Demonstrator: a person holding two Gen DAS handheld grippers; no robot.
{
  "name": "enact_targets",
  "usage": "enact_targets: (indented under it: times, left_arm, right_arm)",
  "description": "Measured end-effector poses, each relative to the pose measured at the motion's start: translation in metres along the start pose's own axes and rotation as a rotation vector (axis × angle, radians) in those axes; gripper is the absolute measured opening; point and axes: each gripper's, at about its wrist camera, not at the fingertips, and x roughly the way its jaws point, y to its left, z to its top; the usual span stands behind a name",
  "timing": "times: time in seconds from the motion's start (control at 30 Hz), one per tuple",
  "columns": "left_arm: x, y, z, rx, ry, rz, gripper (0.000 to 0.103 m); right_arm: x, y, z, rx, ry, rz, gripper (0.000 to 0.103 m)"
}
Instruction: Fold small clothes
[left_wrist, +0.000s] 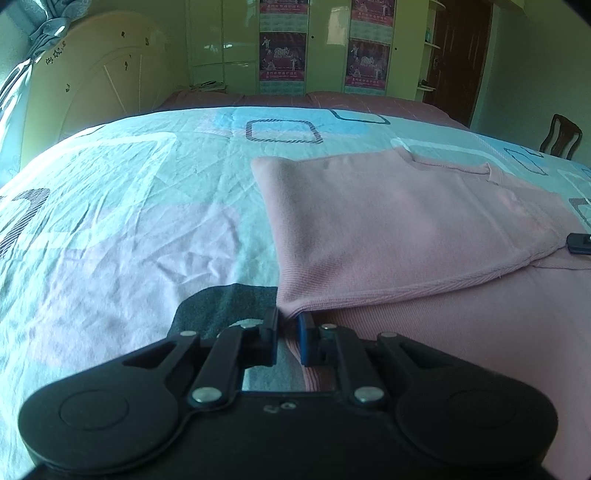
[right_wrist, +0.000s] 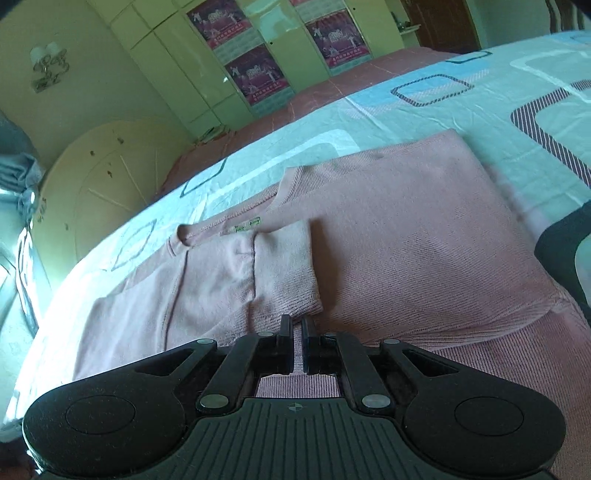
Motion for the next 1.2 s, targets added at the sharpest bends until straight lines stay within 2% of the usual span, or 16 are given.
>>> enact_targets:
  times: [0.03, 0.07, 0.1, 0.2, 0.27, 0.33, 0.37, 0.4, 0.63, 0.7, 0.8, 0.97, 1.0, 1.07, 1.13, 1.2]
  left_arm:
    - [0.000, 0.000, 0.000, -0.001, 0.001, -0.001, 0.010]
    - [0.000, 0.001, 0.000, -0.001, 0.001, -0.002, 0.010]
    - [0.000, 0.000, 0.000, -0.001, 0.001, -0.001, 0.010]
    - [0.000, 0.001, 0.000, -0.006, 0.001, -0.001, 0.010]
    - [0.001, 0.000, 0.000, -0.007, 0.003, 0.001, 0.010]
    - [0.001, 0.000, 0.001, -0.008, 0.005, 0.001, 0.010]
    - [0.001, 0.000, 0.001, -0.009, 0.007, 0.000, 0.010]
    - [0.001, 0.000, 0.002, -0.010, 0.009, -0.001, 0.010]
    - [0.001, 0.002, 0.001, -0.012, 0.007, -0.004, 0.010]
    - [0.001, 0.002, 0.001, -0.011, 0.006, -0.006, 0.010]
    - [0.001, 0.001, 0.001, -0.002, 0.011, -0.008, 0.010]
    - [0.000, 0.002, 0.003, 0.020, 0.027, -0.032, 0.012]
    - [-0.003, 0.004, 0.003, 0.029, 0.036, -0.049, 0.017]
    - [-0.020, 0.011, 0.002, 0.013, 0.028, -0.052, 0.028]
    - [-0.047, 0.011, 0.000, 0.012, -0.069, -0.053, 0.038]
    - [-0.054, 0.001, 0.005, 0.037, -0.105, -0.048, 0.048]
  right_arm:
    - [-0.003, -0.001, 0.002, 0.027, -0.013, 0.006, 0.039]
    - [-0.004, -0.002, 0.006, 0.044, -0.030, 0.015, 0.077]
    - [-0.004, -0.003, 0.008, 0.052, -0.036, 0.032, 0.082]
    - [0.010, -0.006, 0.015, 0.121, 0.016, 0.081, 0.079]
    - [0.028, -0.003, 0.017, 0.122, 0.069, 0.052, 0.052]
    - [0.036, 0.003, 0.019, 0.088, 0.077, 0.023, 0.037]
    - [0.039, 0.006, 0.021, 0.071, 0.089, 0.021, 0.011]
    - [0.041, 0.010, 0.022, 0.053, 0.097, 0.015, 0.005]
    - [-0.016, 0.046, 0.022, -0.159, -0.082, 0.065, 0.005]
    - [-0.004, 0.043, 0.011, -0.210, -0.042, -0.009, 0.005]
    - [0.019, 0.022, -0.002, -0.151, 0.034, -0.057, 0.005]
    - [0.019, 0.013, -0.010, -0.095, 0.032, -0.064, 0.005]
    - [0.011, 0.013, -0.009, -0.087, 0.013, -0.083, 0.006]
    - [-0.011, 0.019, -0.008, -0.109, -0.069, -0.130, 0.037]
    - [-0.027, 0.034, -0.005, -0.183, -0.100, -0.096, 0.038]
    - [-0.021, 0.057, -0.008, -0.299, -0.061, -0.072, 0.038]
